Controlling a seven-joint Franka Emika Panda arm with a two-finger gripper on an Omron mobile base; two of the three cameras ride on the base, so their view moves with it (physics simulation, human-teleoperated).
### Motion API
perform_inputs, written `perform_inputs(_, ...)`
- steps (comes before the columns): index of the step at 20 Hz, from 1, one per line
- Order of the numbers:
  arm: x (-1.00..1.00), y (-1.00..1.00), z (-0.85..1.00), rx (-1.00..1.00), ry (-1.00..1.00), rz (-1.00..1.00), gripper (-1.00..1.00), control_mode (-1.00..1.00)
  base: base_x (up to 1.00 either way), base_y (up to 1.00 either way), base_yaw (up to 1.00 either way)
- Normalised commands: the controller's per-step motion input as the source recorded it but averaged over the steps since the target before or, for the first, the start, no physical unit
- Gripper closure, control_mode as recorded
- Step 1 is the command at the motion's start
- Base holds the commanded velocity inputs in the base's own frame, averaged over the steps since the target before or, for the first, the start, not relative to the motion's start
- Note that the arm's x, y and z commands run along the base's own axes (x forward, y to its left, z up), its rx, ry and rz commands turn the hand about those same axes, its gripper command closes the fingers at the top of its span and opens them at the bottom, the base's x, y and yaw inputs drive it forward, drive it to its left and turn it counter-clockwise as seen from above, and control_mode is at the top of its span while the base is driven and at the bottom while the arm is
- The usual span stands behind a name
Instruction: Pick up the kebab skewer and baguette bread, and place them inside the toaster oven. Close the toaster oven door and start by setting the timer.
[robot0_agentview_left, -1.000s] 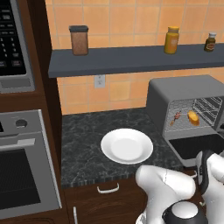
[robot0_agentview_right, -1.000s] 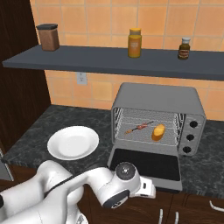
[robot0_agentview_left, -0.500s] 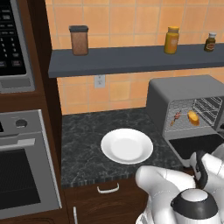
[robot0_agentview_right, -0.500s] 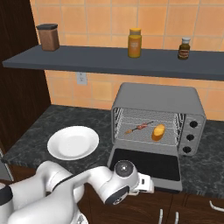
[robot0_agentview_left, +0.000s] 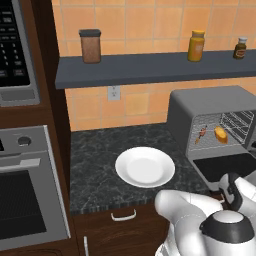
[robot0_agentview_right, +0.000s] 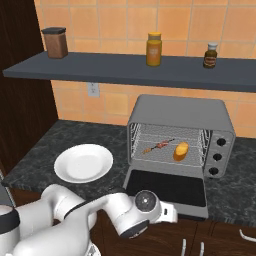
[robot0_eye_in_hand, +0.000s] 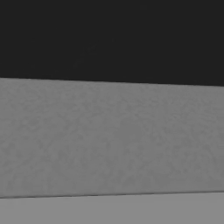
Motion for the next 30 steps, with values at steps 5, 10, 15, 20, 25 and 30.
perform_inputs(5,0.6,0.0,0.56,0.03,-0.05,0.0,-1.0,-1.0,0.0,0.0,0.0)
perform_inputs(10,0.58,0.0,0.71,0.06,-0.03,0.0,-1.0,-1.0,0.0,0.0,0.0)
perform_inputs(15,0.65,0.0,0.6,0.08,-0.08,0.0,-1.0,-1.0,0.0,0.0,0.0)
perform_inputs(20,0.76,0.06,0.58,0.05,-0.05,0.0,-1.0,-1.0,0.0,0.0,0.0)
perform_inputs(25,0.9,0.31,0.34,0.0,0.0,0.0,-1.0,-1.0,0.0,0.0,0.0)
perform_inputs(30,0.91,0.54,0.21,0.0,0.0,-0.02,-1.0,-1.0,0.0,0.0,0.0)
